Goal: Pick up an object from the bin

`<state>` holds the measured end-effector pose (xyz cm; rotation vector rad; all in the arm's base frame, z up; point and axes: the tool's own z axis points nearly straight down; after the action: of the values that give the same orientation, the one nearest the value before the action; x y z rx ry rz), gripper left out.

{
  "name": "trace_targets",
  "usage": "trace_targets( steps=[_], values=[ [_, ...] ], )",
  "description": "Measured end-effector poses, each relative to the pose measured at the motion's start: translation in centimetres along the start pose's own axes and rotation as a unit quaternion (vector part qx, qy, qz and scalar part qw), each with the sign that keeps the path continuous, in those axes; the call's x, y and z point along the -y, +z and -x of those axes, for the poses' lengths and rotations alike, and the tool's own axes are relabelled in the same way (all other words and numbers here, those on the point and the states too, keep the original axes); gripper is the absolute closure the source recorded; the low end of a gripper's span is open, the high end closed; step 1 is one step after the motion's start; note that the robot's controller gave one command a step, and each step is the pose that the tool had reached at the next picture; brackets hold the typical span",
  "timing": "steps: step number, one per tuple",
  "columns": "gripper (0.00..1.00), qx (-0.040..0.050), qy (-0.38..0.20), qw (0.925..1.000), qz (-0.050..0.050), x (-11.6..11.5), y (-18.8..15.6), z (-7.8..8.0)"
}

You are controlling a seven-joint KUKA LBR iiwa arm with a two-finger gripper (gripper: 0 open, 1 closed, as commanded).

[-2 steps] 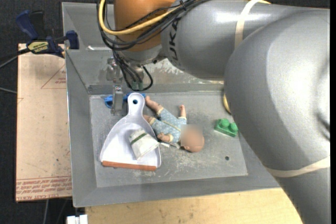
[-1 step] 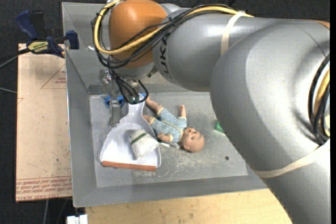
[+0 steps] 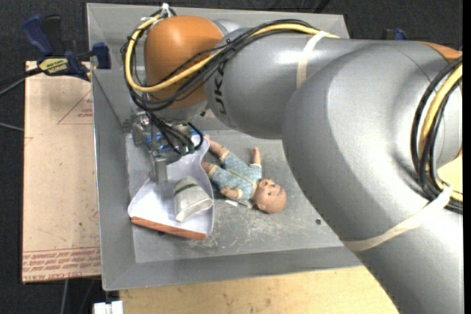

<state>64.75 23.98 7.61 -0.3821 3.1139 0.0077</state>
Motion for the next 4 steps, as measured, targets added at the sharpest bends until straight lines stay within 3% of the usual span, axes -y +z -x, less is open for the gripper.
trace_targets(
  steps=[1,2,3,4],
  values=[
    [0.00,0.0001,0.101,0.9949,0.000,1.3,0.6,-1.1],
    [0.00,0.0004,0.104,0.9946,0.000,3.6,-0.8,-3.1],
    [0.00,0.0017,-0.033,0.9995,0.001,7.2,-0.3,-3.9],
    [1.00,0.0121,-0.040,0.9991,0.001,7.1,0.2,-11.9]
  ],
)
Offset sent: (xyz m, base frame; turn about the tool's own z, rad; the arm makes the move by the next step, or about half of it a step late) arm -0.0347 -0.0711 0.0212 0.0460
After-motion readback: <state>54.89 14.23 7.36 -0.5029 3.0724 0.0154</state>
